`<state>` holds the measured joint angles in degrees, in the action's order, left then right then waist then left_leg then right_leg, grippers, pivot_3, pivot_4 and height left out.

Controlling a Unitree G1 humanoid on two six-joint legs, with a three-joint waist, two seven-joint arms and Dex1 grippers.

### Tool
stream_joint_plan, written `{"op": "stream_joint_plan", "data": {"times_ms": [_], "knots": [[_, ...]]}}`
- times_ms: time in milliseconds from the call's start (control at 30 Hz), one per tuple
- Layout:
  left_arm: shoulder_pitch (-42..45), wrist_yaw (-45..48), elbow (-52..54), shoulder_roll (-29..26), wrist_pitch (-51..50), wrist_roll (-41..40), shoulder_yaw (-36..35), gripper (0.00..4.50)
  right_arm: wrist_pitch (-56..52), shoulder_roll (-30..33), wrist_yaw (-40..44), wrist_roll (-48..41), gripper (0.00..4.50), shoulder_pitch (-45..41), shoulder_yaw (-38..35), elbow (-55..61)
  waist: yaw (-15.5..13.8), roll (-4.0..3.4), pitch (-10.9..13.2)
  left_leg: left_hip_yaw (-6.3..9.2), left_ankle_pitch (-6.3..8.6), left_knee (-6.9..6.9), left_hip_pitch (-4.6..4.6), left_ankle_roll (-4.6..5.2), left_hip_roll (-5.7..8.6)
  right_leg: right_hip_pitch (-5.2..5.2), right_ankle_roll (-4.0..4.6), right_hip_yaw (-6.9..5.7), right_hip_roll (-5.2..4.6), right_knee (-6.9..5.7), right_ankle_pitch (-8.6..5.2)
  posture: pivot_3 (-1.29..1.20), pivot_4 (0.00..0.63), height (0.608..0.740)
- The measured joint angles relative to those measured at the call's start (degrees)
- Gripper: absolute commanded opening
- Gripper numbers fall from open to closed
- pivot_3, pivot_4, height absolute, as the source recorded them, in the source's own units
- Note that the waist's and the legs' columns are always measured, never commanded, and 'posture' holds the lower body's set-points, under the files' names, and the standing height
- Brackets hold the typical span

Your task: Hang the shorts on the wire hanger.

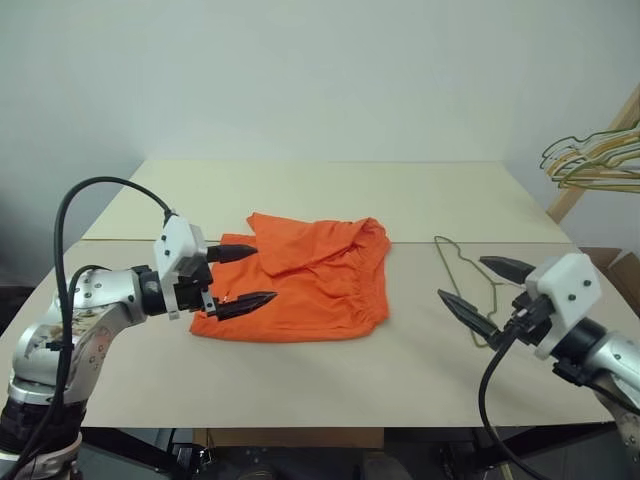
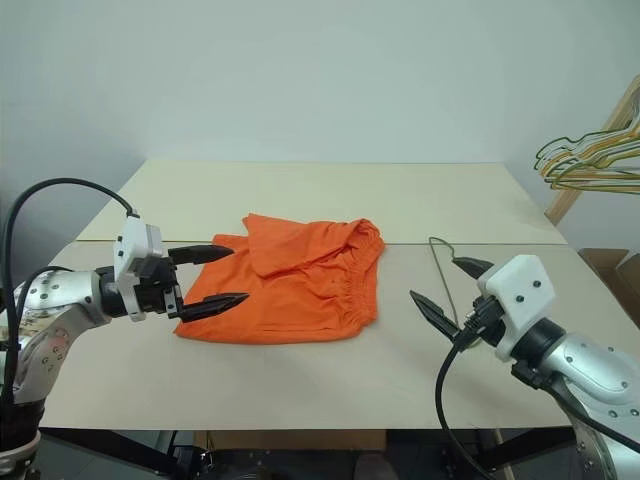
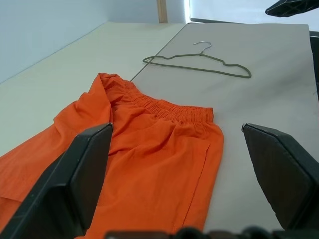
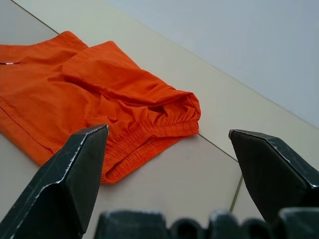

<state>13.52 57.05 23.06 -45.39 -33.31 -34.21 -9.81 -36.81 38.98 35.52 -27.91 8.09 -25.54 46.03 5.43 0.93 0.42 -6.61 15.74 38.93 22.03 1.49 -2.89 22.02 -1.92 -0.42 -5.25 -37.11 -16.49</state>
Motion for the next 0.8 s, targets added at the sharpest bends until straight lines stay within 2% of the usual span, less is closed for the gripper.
{"op": "stream_joint_plan", "data": {"times_ms": [467,567,700,800], "knots": [[-0.52,0.64,0.39,-0.08,0.35,-1.88,-0.08,4.50,1.17,0.18,-0.02,1.10,4.48,1.64,1.81,0.54,-0.02,0.00,0.00,0.00,0.00,0.00,0.00,0.00,0.00,0.00,0.00,0.00,0.00,0.00,0.00,-0.13,0.000,0.740],[-0.52,0.46,0.41,-0.06,0.35,-1.92,-0.08,4.50,1.27,2.46,0.02,3.43,4.48,2.47,5.09,1.71,0.00,0.00,0.00,0.00,0.00,0.01,-0.01,0.00,0.00,0.00,0.00,0.01,0.00,-0.01,0.00,-0.14,0.000,0.740],[-0.43,0.20,0.55,0.46,0.39,-1.97,0.00,4.50,4.56,7.89,1.96,9.63,4.48,1.81,14.18,2.04,0.12,0.00,-0.01,0.00,0.00,0.01,-0.03,0.00,0.00,0.00,0.00,0.02,0.00,-0.01,0.00,-0.15,0.000,0.740],[-0.74,0.07,0.96,0.69,0.42,-2.13,0.03,4.50,6.44,9.72,3.76,12.70,4.48,-2.16,20.82,0.59,0.26,0.01,-0.01,-0.01,0.00,0.01,-0.02,0.00,0.00,0.01,0.00,0.03,0.01,0.00,0.00,-0.16,0.000,0.740]]}}
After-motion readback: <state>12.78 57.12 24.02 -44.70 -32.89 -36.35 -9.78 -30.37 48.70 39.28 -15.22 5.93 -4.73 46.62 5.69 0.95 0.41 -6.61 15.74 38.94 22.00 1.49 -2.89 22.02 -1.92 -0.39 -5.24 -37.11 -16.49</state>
